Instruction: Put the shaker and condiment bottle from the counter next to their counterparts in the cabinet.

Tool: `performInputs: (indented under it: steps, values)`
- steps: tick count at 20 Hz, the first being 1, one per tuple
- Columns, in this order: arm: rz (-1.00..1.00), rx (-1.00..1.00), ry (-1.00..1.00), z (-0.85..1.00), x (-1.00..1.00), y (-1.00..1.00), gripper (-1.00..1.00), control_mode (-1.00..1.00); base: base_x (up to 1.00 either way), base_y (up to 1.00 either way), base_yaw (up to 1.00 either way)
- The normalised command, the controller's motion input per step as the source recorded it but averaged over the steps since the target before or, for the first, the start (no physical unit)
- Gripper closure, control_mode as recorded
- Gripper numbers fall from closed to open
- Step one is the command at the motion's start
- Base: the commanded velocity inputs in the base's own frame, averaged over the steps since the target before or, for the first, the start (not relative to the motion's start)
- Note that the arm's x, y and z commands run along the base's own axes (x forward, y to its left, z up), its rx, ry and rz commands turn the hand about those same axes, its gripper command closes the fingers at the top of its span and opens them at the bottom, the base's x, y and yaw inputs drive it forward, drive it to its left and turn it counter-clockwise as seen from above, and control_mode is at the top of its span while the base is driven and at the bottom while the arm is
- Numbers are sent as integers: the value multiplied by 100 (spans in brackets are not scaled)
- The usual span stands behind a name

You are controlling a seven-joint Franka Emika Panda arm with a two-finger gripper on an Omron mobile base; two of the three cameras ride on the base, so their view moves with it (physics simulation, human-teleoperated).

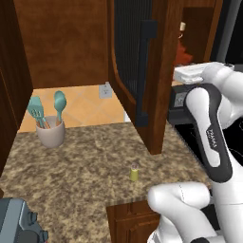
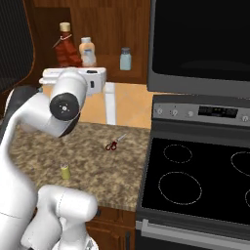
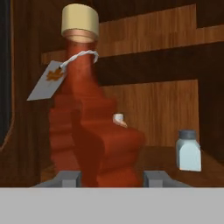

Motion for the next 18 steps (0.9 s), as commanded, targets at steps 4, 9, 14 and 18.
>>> performInputs:
  steps: [4, 9, 14, 18]
  values:
    - [0, 1, 11, 38, 34, 9, 100, -100, 0, 0, 0]
    - [0, 0, 30, -4, 86, 20, 100, -100, 0, 0, 0]
    - [-1, 0, 2, 16, 21, 0, 100, -100, 0, 0, 0]
    - [0, -9, -17, -7, -4, 27, 100, -100, 0, 0, 0]
